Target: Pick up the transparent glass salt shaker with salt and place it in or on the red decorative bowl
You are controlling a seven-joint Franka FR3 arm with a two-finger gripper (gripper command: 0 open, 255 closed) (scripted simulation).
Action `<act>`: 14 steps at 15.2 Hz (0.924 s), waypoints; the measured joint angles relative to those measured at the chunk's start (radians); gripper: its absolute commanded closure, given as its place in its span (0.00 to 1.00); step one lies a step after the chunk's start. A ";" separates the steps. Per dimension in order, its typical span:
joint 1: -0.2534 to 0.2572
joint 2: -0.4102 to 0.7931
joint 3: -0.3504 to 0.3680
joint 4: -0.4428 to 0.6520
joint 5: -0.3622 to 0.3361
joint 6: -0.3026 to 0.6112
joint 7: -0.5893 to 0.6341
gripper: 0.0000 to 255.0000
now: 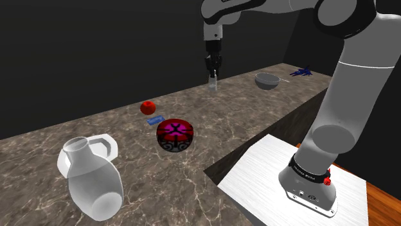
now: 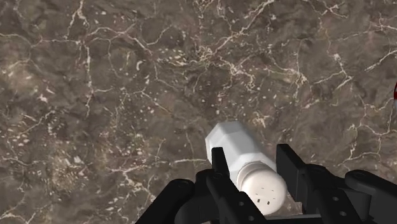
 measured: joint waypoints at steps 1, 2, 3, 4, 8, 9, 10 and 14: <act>0.000 0.000 0.000 0.012 0.000 -0.012 0.001 1.00; 0.000 0.000 0.000 0.025 0.000 -0.025 0.001 1.00; 0.000 -0.002 0.000 0.038 0.000 -0.040 0.001 1.00; 0.000 -0.003 0.000 0.049 0.000 -0.052 0.003 1.00; 0.005 -0.008 0.004 0.090 0.001 -0.098 0.012 1.00; 0.014 -0.013 0.011 0.089 0.004 -0.101 0.029 1.00; 0.026 -0.027 0.021 0.067 0.007 -0.093 0.049 1.00; 0.071 -0.065 0.060 0.038 0.021 -0.097 0.133 1.00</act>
